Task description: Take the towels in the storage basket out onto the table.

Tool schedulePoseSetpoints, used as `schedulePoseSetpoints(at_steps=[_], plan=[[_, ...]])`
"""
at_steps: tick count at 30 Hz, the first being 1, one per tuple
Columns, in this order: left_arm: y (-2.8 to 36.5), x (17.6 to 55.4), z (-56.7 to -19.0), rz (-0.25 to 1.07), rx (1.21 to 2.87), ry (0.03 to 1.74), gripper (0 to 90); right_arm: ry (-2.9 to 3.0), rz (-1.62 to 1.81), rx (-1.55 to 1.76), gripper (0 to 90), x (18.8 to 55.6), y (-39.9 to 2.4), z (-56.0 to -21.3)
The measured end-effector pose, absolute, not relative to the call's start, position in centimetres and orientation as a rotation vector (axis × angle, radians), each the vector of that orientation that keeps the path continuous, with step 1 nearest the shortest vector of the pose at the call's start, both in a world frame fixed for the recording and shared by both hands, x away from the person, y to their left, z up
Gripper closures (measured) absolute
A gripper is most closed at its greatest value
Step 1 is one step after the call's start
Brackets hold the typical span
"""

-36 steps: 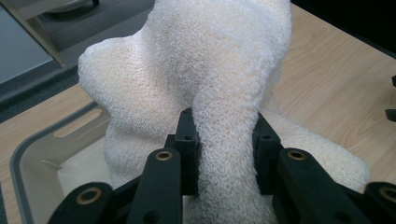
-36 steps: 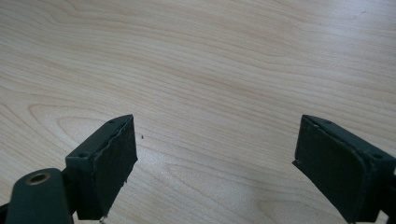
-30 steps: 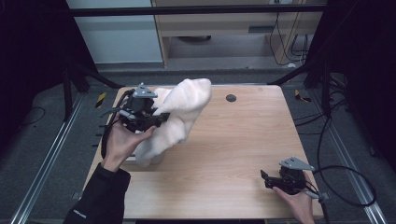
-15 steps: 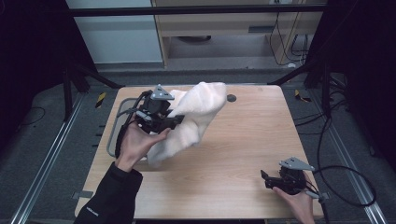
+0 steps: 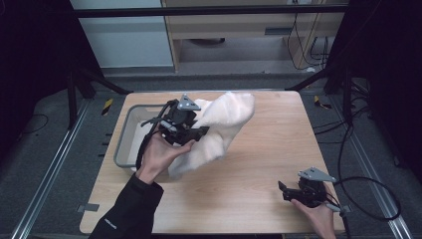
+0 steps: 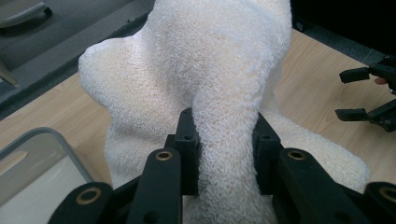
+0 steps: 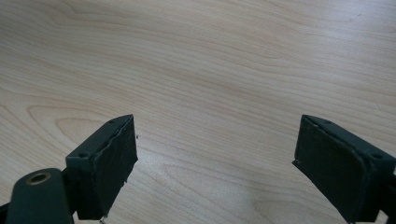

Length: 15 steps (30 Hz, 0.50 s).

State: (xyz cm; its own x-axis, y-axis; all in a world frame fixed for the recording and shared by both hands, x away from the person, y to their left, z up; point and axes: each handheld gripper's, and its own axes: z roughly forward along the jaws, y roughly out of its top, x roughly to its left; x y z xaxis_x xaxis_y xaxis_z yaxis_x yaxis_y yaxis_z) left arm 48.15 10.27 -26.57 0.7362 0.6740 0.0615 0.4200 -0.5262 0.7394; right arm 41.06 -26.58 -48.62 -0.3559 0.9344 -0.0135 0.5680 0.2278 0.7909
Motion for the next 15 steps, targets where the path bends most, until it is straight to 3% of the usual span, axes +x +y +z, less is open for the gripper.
schedulePoseSetpoints(at_steps=[15], plan=[[8.2, 48.6, -27.9, 0.417, 2.235, 0.803, 70.0, 2.01, 0.979, 1.374, 13.5, 41.1, -26.6, -48.6]])
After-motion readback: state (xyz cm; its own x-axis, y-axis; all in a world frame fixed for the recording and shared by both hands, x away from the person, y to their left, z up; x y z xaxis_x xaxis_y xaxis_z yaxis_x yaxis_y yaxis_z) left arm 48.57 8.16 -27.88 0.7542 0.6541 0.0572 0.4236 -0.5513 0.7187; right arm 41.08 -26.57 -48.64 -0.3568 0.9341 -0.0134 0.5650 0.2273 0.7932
